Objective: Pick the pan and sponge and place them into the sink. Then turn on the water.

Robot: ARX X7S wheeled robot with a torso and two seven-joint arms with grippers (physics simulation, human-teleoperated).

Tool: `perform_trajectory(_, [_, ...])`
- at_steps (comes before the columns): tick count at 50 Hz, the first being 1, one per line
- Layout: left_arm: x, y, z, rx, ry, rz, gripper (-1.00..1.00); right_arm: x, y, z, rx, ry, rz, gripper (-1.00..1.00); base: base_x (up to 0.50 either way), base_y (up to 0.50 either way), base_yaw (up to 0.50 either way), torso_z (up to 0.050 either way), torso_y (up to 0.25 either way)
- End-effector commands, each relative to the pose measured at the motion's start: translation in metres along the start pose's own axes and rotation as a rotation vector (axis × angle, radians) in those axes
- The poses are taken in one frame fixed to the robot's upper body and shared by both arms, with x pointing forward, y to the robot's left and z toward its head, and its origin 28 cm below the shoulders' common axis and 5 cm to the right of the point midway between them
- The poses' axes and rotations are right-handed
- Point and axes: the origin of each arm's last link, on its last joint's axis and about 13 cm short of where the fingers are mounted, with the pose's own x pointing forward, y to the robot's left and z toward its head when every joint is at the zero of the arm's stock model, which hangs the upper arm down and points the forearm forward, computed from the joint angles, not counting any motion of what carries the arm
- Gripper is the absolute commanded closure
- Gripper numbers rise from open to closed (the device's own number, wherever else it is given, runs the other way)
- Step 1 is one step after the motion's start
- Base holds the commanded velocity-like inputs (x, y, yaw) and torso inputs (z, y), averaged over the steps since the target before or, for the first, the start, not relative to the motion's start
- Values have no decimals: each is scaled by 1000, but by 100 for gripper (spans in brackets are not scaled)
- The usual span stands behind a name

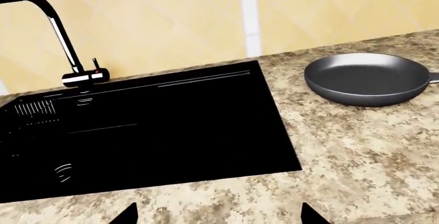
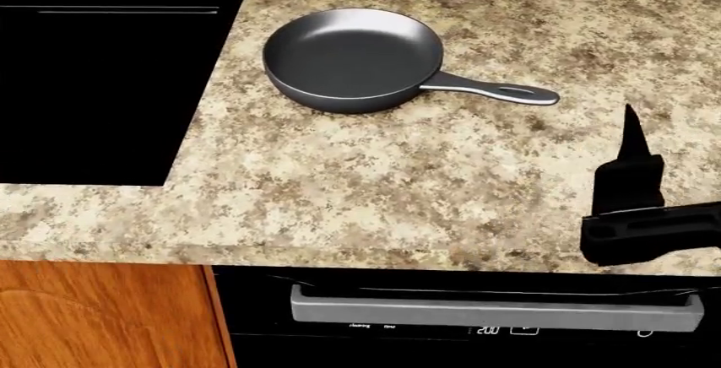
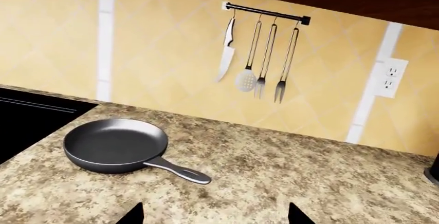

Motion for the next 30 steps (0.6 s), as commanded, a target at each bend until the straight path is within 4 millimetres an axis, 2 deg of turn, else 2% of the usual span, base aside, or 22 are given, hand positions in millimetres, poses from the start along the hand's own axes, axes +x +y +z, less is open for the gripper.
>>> perform_trajectory(1, [-7,24,16,26,25,61,-100,-22,-23,31,-40,2,-10,-100,0,0,0,0,0])
perform_trajectory(3, [-8,27,18,29,23,62,-100,-21,-25,30,-34,13,-16,-100,0,0,0,0,0])
perform_trajectory(5, [-6,20,19,27,18,58,-100,-20,-25,28,-33,22,-13,-100,0,0,0,0,0])
perform_trajectory(9, [-8,20,21,29,19,46,-100,-20,-23,27,-40,23,-7,-100,22,0,0,0,0])
perform_trajectory(11, [-11,25,22,21,19,45,-100,-19,-23,24,-40,29,-7,-100,139,0,0,0,0])
perform_trajectory(18, [-9,20,22,21,20,37,-100,-12,-17,12,-30,56,15,-100,198,0,0,0,0])
perform_trajectory(20, [-15,31,24,18,18,39,-100,-11,-16,11,-33,60,23,-100,219,0,0,0,0])
perform_trajectory(30, [-11,21,22,23,23,42,-100,-8,-15,9,-26,65,30,-100,218,0,0,0,0])
